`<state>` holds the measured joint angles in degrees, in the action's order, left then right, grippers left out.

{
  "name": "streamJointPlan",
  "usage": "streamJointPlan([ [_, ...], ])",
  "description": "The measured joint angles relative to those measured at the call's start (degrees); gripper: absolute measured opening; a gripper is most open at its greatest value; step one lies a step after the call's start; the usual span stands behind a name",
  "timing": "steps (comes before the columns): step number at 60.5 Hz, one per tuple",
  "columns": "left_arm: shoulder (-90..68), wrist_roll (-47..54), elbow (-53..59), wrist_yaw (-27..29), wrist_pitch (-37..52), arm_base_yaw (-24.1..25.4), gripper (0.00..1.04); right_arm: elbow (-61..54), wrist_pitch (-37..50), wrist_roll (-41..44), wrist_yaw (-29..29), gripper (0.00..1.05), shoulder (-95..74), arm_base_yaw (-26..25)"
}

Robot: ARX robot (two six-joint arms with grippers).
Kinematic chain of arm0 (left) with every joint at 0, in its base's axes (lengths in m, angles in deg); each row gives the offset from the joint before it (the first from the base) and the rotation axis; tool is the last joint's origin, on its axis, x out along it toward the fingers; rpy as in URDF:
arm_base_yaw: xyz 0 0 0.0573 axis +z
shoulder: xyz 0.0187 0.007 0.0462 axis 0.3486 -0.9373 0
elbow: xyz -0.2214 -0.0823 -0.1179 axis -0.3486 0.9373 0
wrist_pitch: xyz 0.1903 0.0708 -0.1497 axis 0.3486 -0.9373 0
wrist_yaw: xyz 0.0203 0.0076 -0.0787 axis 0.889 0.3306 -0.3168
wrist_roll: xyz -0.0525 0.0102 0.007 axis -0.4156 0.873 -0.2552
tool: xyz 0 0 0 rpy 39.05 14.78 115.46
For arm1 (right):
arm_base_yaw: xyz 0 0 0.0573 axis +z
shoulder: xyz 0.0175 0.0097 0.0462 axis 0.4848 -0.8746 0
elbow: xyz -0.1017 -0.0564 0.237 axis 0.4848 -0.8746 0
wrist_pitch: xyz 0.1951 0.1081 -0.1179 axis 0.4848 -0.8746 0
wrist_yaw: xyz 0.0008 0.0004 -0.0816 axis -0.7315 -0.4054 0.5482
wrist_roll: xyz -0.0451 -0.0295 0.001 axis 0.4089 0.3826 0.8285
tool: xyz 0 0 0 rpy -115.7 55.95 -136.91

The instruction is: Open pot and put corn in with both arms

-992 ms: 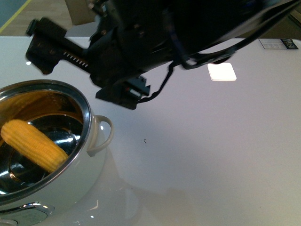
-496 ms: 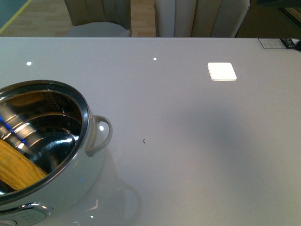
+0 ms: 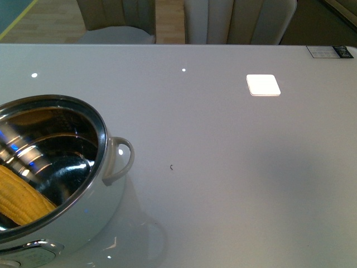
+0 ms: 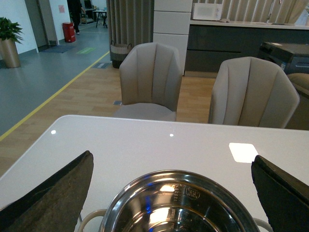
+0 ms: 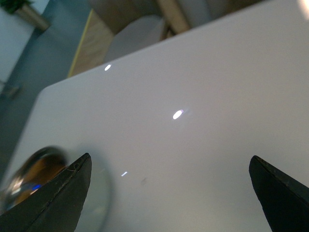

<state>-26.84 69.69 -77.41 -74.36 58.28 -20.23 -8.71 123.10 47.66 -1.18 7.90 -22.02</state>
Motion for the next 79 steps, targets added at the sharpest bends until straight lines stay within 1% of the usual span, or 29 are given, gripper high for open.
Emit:
streamJointPlan([
  [4,0.0,0.0,0.0,0.0,0.0,0.0,0.98,-2.0,0.1,2.3,-0.7,0.45,2.9,-0.7],
  [13,0.0,0.0,0.0,0.0,0.0,0.0,0.98,-5.4,-1.5,3.6,-1.9,0.21,7.0,-2.1],
  [15,0.0,0.0,0.0,0.0,0.0,0.0,0.98,-5.9,-1.9,3.8,-3.1,0.15,8.0,-2.8],
  [16,0.0,0.0,0.0,0.0,0.0,0.0,0.98,-6.2,-2.3,3.8,-4.9,0.12,8.7,-3.7],
  [17,0.0,0.0,0.0,0.0,0.0,0.0,0.98,-6.4,-2.5,4.0,-5.5,0.1,9.1,-4.1],
  [19,0.0,0.0,0.0,0.0,0.0,0.0,0.98,-6.9,-3.1,4.2,-6.4,0.03,10.5,-5.5],
  [20,0.0,0.0,0.0,0.0,0.0,0.0,0.98,-7.1,-3.3,4.4,-6.4,0.02,10.8,-5.7],
  [24,0.0,0.0,0.0,0.0,0.0,0.0,0.98,-8.1,-4.6,4.5,-6.3,0.02,13.2,-6.7],
  [37,0.0,0.0,0.0,0.0,0.0,0.0,0.98,-10.8,-10.6,4.5,-6.5,0.02,21.8,-6.8],
  [41,0.0,0.0,0.0,0.0,0.0,0.0,0.98,-12.5,-9.1,4.5,-6.6,0.02,22.9,-6.8],
  [69,0.0,0.0,0.0,0.0,0.0,0.0,0.98,-12.6,-23.9,4.5,-6.6,0.02,38.4,-6.8],
  [79,0.0,0.0,0.0,0.0,0.0,0.0,0.98,-12.6,-27.2,4.6,-6.6,0.02,41.7,-6.8],
])
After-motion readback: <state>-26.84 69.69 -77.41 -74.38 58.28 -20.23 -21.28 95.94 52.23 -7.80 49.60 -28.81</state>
